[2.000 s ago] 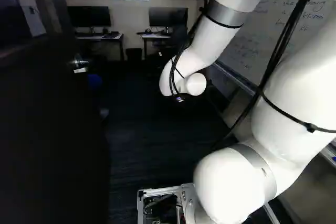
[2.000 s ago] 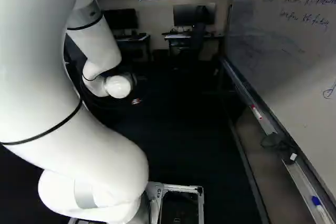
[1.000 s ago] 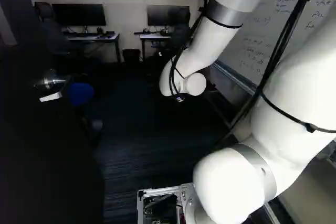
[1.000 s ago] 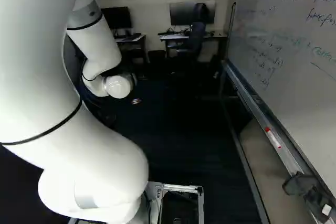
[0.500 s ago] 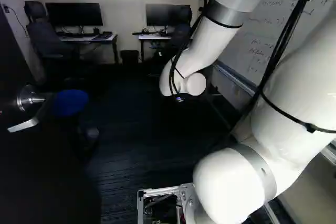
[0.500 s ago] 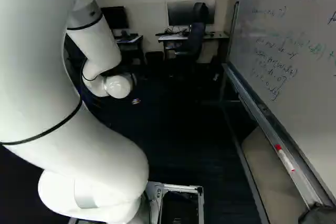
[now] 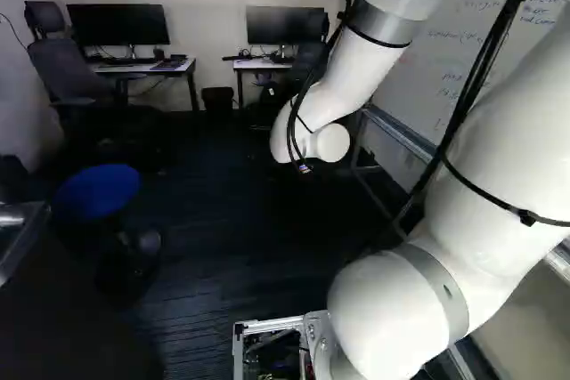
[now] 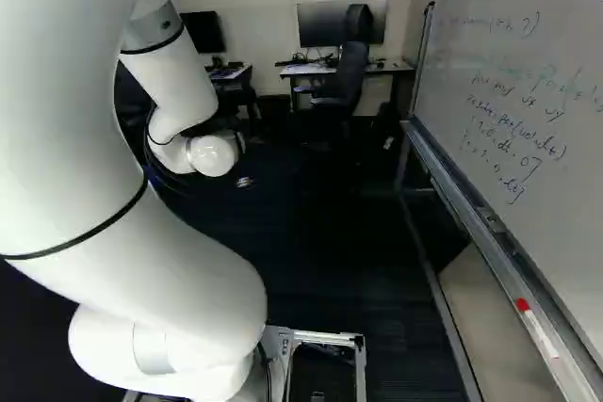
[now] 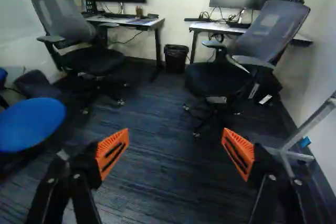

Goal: Open the door and move inside

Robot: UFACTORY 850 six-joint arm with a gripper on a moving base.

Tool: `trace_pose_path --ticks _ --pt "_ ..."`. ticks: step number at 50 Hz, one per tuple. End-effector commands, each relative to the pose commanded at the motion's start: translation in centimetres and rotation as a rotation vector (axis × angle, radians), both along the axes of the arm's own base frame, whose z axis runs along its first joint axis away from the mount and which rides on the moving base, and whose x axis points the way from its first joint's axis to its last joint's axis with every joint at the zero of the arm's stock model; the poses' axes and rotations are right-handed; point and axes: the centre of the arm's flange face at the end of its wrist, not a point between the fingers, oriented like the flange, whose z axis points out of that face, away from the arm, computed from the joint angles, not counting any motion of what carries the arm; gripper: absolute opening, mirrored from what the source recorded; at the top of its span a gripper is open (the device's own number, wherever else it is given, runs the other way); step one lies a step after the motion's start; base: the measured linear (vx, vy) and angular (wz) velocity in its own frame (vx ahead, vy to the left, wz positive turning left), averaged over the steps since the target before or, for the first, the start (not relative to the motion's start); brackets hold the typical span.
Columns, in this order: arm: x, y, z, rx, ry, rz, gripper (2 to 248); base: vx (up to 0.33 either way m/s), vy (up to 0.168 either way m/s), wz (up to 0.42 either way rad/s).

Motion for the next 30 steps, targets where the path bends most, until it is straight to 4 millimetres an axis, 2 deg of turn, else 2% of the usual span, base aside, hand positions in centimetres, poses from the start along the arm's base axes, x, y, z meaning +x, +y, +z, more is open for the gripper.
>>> trace_pose_path --ticks 30 --pt "0.00 0.00 0.00 0.000 0.000 0.000 247 0.195 0.005 -0.008"
